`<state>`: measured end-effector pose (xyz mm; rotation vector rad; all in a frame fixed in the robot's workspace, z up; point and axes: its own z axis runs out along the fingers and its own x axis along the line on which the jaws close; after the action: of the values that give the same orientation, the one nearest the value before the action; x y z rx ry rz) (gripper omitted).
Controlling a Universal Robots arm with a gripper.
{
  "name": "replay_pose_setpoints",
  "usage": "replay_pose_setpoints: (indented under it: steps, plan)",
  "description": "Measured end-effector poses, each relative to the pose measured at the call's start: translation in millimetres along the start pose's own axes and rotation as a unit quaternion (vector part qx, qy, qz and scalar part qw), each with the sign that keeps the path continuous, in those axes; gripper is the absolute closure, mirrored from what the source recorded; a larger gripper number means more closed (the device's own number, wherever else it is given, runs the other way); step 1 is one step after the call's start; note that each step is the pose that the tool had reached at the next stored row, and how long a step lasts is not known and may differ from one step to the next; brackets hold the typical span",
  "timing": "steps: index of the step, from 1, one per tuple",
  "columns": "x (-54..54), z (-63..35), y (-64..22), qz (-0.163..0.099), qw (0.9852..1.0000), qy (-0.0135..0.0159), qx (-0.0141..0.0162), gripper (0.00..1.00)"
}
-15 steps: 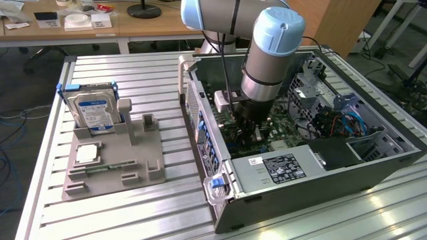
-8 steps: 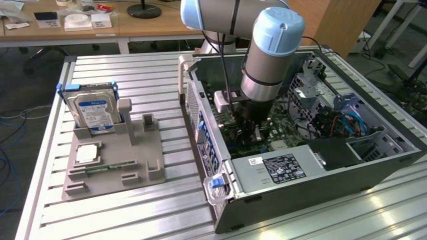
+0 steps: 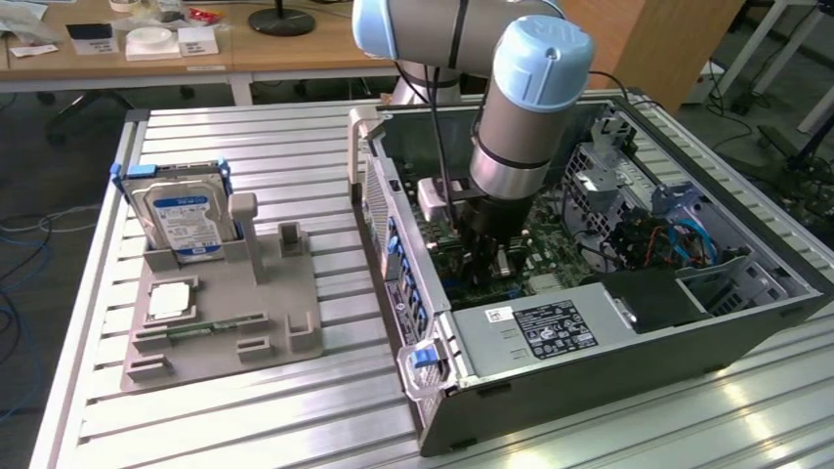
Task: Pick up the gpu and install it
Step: 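Insert the gpu into the slot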
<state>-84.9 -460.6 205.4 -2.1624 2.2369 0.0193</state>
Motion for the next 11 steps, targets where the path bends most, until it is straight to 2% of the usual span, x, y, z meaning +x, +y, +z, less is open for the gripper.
replay_pose_setpoints:
  steps: [5,11]
  plan:
    - [0.0,-4.3,0.0,0.000,1.0000,0.0006,-0.0002,0.65]
    - [-0.7,-27.8,-0.3,0.000,1.0000,0.0005,0.0013,0.65]
